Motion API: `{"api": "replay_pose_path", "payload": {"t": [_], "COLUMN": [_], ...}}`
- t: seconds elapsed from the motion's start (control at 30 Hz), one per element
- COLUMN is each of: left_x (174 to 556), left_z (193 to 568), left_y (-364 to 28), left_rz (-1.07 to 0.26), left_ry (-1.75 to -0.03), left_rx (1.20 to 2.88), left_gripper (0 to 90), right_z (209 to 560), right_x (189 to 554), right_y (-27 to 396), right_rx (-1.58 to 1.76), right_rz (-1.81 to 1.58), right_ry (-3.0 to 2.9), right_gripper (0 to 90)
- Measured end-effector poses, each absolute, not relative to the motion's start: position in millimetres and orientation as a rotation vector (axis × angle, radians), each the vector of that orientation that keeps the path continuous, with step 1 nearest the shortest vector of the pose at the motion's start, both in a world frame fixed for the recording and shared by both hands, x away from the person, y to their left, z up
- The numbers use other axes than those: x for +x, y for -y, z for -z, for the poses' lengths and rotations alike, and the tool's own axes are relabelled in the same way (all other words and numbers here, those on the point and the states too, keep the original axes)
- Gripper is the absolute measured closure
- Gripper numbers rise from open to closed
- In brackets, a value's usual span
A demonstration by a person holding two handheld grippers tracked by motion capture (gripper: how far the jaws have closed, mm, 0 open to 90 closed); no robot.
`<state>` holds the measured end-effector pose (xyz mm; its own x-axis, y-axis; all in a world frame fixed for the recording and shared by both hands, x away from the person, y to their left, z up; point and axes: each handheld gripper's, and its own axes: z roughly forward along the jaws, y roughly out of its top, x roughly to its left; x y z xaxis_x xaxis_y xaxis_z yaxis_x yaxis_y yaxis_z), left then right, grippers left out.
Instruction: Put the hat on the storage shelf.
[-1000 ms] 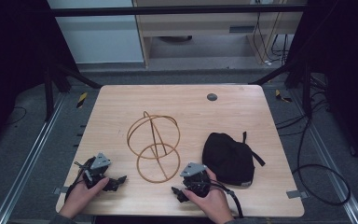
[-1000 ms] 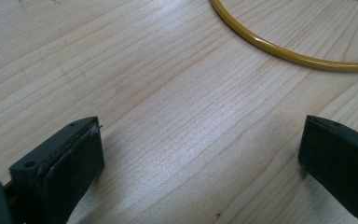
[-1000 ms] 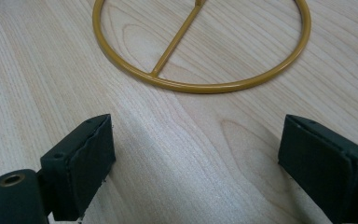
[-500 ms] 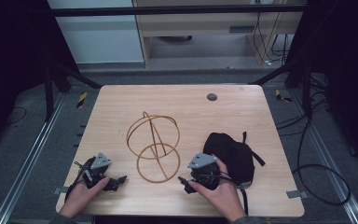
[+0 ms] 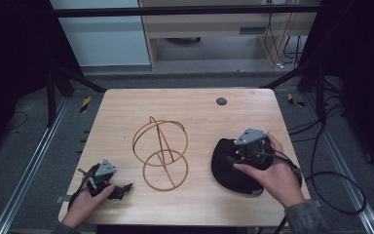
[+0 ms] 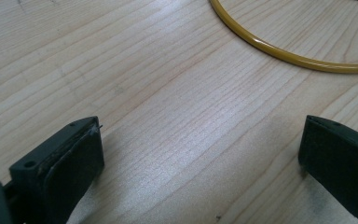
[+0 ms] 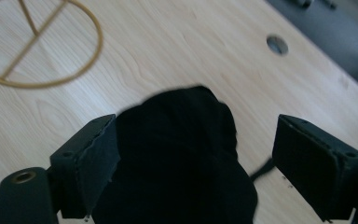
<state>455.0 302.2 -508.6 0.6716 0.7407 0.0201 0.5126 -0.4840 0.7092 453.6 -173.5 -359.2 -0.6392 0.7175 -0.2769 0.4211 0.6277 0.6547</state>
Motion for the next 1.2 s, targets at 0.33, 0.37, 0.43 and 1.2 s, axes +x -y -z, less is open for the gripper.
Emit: {"api": "replay_pose_path", "payload": {"t": [0.33, 0.37, 0.43, 1.2], "left_x": [455, 455, 455, 455], "left_z": [509, 509, 509, 509], "left_y": [-302, -302, -302, -302], "left_rz": [-0.425, -0.425, -0.425, -0.426], "left_ry": [-0.961, -0.961, -0.961, -0.961], "left_rx": [2.193, 2.193, 2.193, 2.193], "left_gripper": [0.0, 0.0, 0.0, 0.0], "right_z": [351, 350, 347, 390], "right_x": [476, 479, 482, 514], "right_y": [203, 204, 206, 179], "right_rx": [1.057, 1.069, 1.064, 1.077], "right_rz": [-0.56, -0.55, -0.538, -0.397], "right_ry": [-2.43, -2.44, -2.439, -2.67], "right_gripper": [20.9, 20.3, 20.7, 36.6]}}
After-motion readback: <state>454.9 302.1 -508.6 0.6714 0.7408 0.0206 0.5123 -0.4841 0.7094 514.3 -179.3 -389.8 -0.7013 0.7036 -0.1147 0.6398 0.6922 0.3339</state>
